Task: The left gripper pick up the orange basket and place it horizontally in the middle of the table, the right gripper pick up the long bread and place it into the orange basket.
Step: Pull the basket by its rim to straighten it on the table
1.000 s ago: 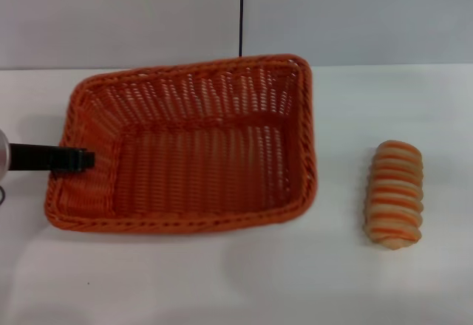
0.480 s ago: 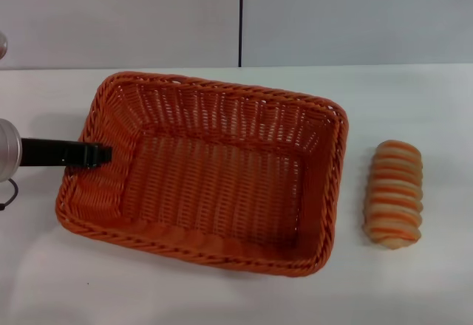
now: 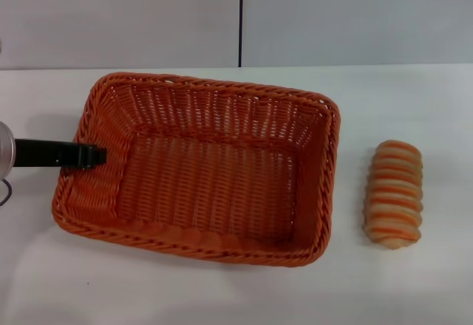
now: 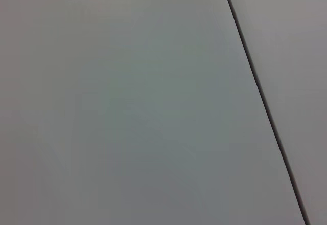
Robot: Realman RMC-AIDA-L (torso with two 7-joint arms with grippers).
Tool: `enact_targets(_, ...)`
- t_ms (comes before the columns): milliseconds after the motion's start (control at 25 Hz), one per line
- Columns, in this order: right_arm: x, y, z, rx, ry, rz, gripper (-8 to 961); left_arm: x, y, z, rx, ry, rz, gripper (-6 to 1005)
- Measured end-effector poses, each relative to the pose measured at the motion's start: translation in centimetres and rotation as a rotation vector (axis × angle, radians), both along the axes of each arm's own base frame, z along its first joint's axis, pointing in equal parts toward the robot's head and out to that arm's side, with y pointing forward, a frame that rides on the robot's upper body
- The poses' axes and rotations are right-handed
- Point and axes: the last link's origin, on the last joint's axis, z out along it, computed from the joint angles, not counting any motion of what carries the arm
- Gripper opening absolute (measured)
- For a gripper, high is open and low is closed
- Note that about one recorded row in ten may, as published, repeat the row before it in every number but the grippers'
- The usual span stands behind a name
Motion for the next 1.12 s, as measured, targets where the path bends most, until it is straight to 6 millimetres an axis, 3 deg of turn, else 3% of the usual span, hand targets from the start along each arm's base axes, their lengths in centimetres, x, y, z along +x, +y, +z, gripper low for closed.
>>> enact_targets(320,0.0,0.0,0.0,-0.008,0.018,0.003,647,0.1,0.3,0.4,0.013,-0.005,-0.001,213)
enact_targets(520,0.0,-0.1,0.0,-0.006,0.022,0.007,646,-0.4,0.1,0.9,0.013,-0.003,0.020,353)
enact_targets(680,0.1,-0.3,0.0,-0.013,0.043,0.013,645,-0.6,-0.4,1.4,-0.004,0.004,0.034,640)
enact_targets(1040,0.3,-0.9,0.3,-0.013,0.055,0.017,644,0.0,-0.7,2.0,0.005,0.002,0.013,674)
enact_targets(1120,0.4,-1.0,0.3,-0.018,0.052,0.015,643,0.4,-0.5,3.2,0.046,0.009,-0.032,674)
